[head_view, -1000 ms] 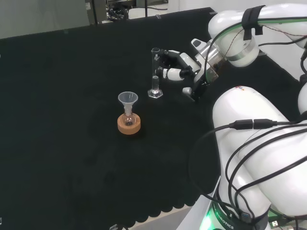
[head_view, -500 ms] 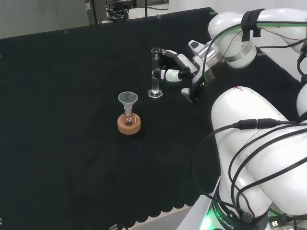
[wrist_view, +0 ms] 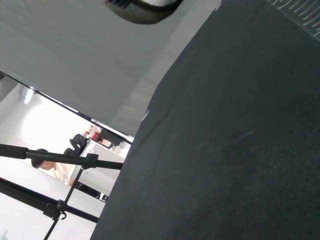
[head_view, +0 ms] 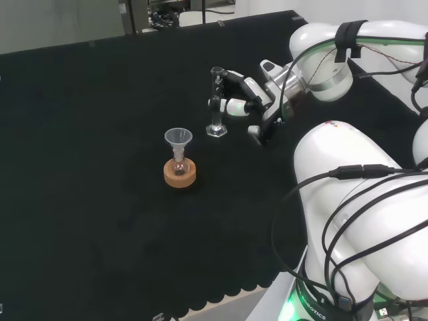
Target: Pick up the graduated cylinder.
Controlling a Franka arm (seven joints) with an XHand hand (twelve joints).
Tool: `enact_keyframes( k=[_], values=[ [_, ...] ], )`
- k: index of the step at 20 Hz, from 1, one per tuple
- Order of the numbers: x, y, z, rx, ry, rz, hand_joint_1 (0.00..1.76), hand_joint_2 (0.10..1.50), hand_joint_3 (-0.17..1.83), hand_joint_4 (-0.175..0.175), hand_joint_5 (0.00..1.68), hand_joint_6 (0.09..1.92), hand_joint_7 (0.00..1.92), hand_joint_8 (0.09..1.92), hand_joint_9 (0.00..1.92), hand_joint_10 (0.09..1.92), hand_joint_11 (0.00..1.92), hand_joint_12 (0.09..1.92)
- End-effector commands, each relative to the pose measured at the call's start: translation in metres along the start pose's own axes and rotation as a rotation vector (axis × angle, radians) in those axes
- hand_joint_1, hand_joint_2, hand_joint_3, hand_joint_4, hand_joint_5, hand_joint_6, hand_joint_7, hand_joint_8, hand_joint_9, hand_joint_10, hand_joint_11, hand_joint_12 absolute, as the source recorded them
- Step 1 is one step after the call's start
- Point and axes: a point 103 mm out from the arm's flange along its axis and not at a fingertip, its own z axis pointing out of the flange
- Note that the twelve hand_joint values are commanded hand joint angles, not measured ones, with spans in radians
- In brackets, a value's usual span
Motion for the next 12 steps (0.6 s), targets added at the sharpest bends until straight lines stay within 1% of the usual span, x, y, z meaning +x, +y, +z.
enact_keyframes(
  k=[1,7,12],
  values=[
    [-0.0027,0.0027,0.0032,0.001,0.016,-0.002,1.05,0.96,-0.17,-0.029,0.43,0.09,0.40,0.64,0.58,0.59,0.29,1.32],
    [-0.0040,0.0031,0.0045,0.001,0.039,0.001,1.06,0.98,-0.17,-0.028,0.44,0.09,0.42,0.64,0.60,0.59,0.30,1.31],
    [-0.0061,0.0055,0.0071,-0.005,0.053,-0.003,1.08,0.99,-0.17,-0.026,0.46,0.09,0.44,0.63,0.65,0.57,0.35,1.30]
  ],
)
